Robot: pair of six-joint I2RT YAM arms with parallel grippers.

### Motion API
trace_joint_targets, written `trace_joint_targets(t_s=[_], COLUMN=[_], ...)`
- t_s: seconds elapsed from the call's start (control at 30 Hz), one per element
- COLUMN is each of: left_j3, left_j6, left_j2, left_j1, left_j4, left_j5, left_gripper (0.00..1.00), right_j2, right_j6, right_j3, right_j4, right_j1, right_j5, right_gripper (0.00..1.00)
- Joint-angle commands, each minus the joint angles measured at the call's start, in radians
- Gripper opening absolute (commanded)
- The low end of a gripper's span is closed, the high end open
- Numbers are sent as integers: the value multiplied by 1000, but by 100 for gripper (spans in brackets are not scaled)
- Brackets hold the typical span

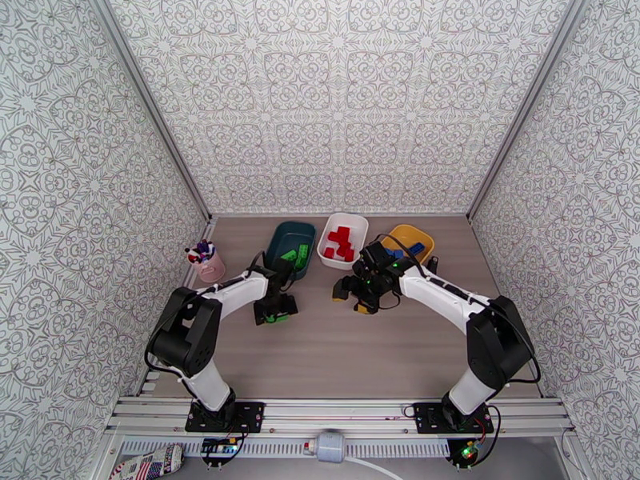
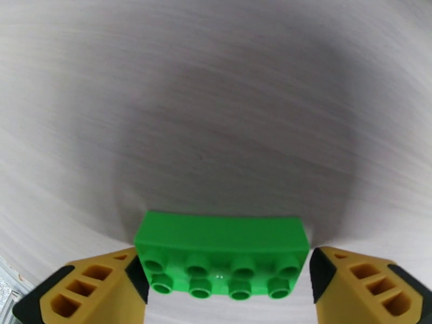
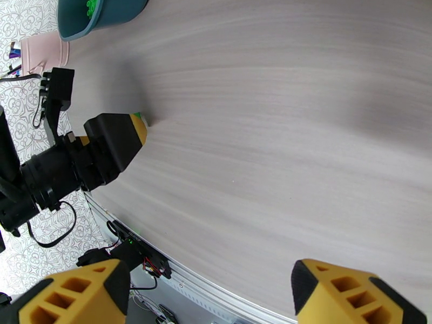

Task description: Sort the legos into containers by color

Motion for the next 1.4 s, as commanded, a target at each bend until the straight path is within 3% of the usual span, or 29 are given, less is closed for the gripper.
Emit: trace_joint_targets(t_s=[0.0, 0.17, 0.3, 0.57, 0.77, 0.83, 0.93, 1.07, 1.1, 1.37], left_j3=[4, 7, 14, 119, 360, 465, 605, 668, 662, 465], left_j6=[3, 7, 9, 71, 132, 152, 172, 186, 186, 169], left_j2=[7, -18, -79, -169, -64, -2, 82, 103, 93, -107], left_j1=[-2, -6, -12, 2, 88, 117, 151, 160, 159, 143], left_j4=[15, 4, -10, -4, -44, -78, -135, -151, -146, -38], left_j5=[0, 8, 32, 128, 172, 174, 161, 158, 158, 139], left_gripper=[75, 62, 57, 57, 57, 61, 79, 92, 99, 99], right_j2=[-24, -16, 6, 108, 232, 269, 302, 277, 260, 132], right_j6=[5, 5, 0, -3, -12, -24, -45, -69, -72, -127], right_j3=[-13, -7, 21, 200, 456, 543, 629, 618, 595, 407], right_j4=[7, 10, 7, -6, -79, -121, -175, -203, -202, -212], right_j1=[8, 7, 7, 14, 15, 15, 14, 0, -6, -75], right_j5=[15, 12, 8, -37, -72, -70, -59, -31, -23, 52], right_gripper=[83, 83, 83, 83, 83, 83, 83, 83, 83, 84])
